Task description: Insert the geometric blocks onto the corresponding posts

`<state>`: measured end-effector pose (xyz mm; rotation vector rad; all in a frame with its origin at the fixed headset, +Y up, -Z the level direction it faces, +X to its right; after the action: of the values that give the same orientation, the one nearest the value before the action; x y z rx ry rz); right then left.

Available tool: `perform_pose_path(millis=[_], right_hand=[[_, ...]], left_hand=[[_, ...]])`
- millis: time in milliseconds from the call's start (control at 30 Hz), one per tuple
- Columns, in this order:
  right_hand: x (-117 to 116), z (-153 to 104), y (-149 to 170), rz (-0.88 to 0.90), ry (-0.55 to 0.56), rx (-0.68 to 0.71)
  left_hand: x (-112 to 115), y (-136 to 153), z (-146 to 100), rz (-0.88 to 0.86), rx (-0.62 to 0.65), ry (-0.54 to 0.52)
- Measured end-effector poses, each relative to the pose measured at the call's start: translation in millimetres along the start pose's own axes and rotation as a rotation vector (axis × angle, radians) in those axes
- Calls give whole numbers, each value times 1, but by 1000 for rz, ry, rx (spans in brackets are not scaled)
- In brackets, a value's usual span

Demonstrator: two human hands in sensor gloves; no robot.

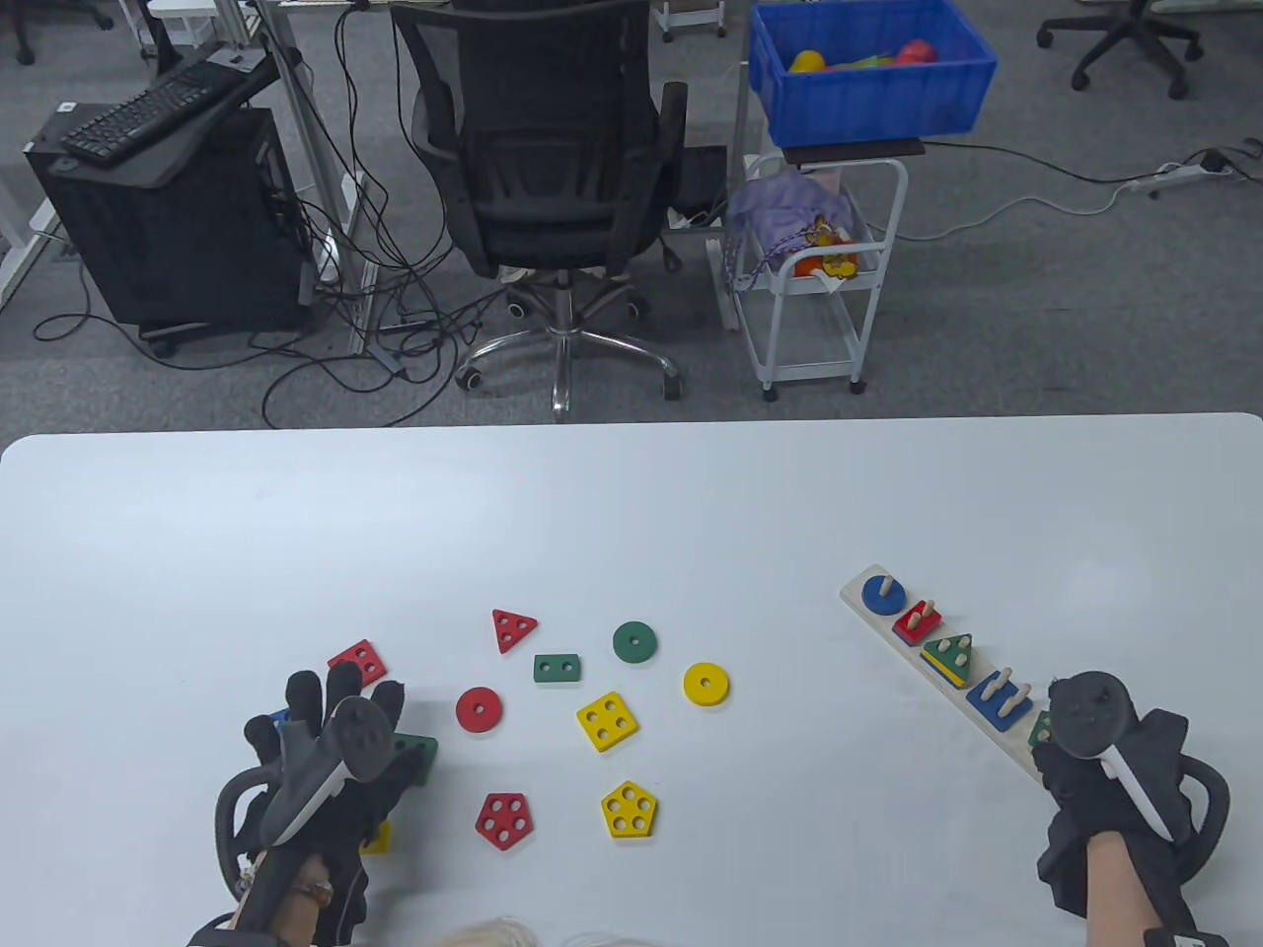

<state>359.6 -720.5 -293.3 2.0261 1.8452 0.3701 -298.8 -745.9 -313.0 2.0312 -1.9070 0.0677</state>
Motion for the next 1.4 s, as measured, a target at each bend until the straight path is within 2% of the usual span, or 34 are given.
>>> perform_pose_path(millis=[200,300,367,467,500,633,800,967,1133,1200,1267,1400], right_hand=[[9,-4,-4,25,66,9],[18,-12,-24,31,131,90],[19,-17,-50,53,131,207],[12,-23,-91,47,61,354],[6,-26,-114,3,23,428],[-8,-31,-175,-107,-31,596],[-20,-36,-239,-190,-57,739],[-38,-31,-282,-262,-103,784],[-57,-31,-310,-304,-126,809],[-62,-33,-315,-324,-84,799],[-61,-37,-318,-350,15,808],[-62,-41,-320,-405,42,836]], left_hand=[[0,0,0,2,1,1],[0,0,0,-2,4,0],[0,0,0,-1,2,0],[-1,0,0,-7,0,-2],[-1,1,0,-10,0,-4],[-2,1,0,-17,-1,-8],[-2,2,0,-18,-2,-7],[-2,2,0,-18,-2,-7],[-2,2,0,-18,-2,-7],[-2,2,0,-18,-2,-6],[-2,1,-1,-16,-7,0],[-2,2,0,-15,-7,5]])
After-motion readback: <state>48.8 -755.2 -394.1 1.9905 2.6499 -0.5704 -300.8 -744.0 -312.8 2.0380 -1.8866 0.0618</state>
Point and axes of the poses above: the tracker on the back of each hand, its own y axis roughly to the little-finger side, its own z axis roughly from the wrist to the fingertips, x = y × z, the point moved 2 cm from there along z, roughly from the wrist to the fingertips, and after that the axes turned 4 degrees about -z, right-handed, at the moved point
